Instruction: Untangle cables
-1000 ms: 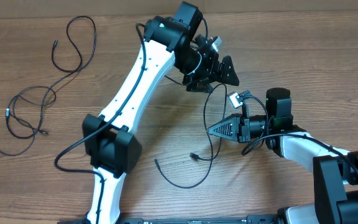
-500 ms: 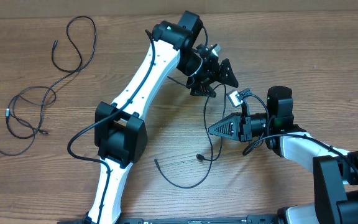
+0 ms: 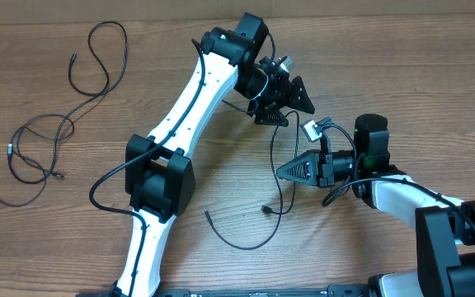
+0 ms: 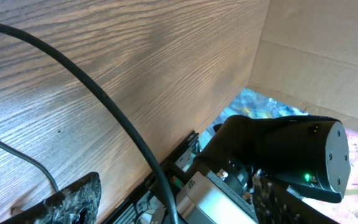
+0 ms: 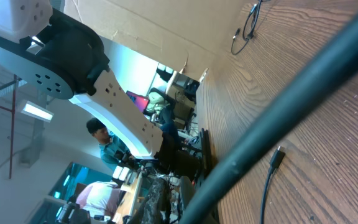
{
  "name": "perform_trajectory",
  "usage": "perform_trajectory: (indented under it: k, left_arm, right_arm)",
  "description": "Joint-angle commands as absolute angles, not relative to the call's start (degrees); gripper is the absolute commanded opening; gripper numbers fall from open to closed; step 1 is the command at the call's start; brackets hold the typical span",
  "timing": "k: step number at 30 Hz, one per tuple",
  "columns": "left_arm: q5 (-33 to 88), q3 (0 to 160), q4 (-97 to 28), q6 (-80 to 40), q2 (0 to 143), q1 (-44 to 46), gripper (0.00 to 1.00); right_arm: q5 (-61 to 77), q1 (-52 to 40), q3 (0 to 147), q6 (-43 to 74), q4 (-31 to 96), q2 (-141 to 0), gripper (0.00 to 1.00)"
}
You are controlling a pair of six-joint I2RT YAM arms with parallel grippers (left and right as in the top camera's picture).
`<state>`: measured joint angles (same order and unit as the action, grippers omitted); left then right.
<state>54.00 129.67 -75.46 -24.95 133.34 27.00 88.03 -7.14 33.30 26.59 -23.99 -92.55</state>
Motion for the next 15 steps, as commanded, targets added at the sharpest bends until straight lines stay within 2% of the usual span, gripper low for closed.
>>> perform_trajectory:
  k: [1, 10, 15]
  left_arm:
    - [55.0, 129.5, -75.1, -26.8, 134.7, 27.5, 0.79]
    - [54.6, 129.5, -73.4, -30.8, 134.7, 28.0, 0.76]
    - [50.3, 129.5, -73.4, -33.1, 134.7, 28.9, 0.75]
  right_arm:
    - [89.9, -7.2, 33.4, 27.1, -24.4, -92.9, 0.04]
    - [89.9, -7.2, 33.4, 27.1, -24.4, -92.9, 0.04]
    - [89.9, -7.2, 33.4, 27.1, -24.4, -92.9, 0.04]
